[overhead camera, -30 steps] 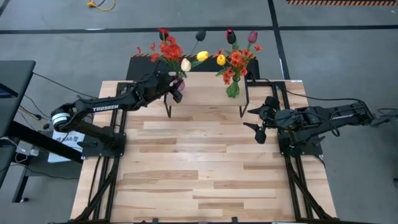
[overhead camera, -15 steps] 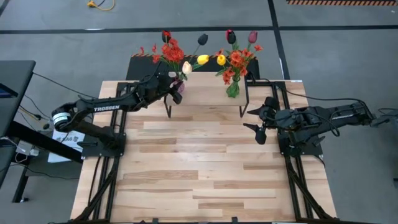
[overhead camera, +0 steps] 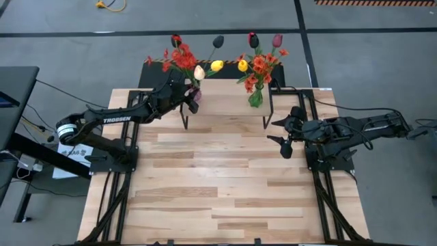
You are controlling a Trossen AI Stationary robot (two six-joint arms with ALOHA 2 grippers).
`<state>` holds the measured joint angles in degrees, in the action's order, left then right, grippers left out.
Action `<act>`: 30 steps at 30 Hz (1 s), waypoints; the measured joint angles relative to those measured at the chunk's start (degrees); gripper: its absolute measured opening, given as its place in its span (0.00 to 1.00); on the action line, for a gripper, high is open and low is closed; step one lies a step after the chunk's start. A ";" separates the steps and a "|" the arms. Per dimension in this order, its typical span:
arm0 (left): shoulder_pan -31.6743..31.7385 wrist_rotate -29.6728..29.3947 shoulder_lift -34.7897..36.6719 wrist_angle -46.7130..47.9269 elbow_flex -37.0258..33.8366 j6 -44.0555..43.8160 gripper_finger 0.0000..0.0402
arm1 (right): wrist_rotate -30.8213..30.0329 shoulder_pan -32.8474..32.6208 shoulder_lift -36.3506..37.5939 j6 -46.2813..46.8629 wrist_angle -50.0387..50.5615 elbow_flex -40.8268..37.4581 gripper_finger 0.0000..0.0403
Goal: Pick and place flowers into a vace then onto a shelf
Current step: Put the purple vase on the shelf, then return to Home Position
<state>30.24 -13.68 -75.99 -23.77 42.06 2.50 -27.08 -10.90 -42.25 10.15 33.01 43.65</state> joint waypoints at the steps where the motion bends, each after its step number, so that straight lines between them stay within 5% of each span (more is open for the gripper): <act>1: 0.00 0.11 0.00 0.02 0.00 0.04 0.30 | 0.00 0.00 0.00 0.00 0.00 0.00 0.65; 17: 0.04 0.99 1.47 6.74 1.62 -0.10 0.55 | 0.01 0.00 0.00 -0.02 0.00 0.01 0.65; 30: 0.04 0.93 4.46 11.00 1.84 -0.43 0.56 | 0.01 0.00 0.01 -0.02 0.00 0.00 0.65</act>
<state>30.28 -12.75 -71.53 -12.77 43.90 2.07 -27.07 -10.90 -42.25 10.13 33.01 43.65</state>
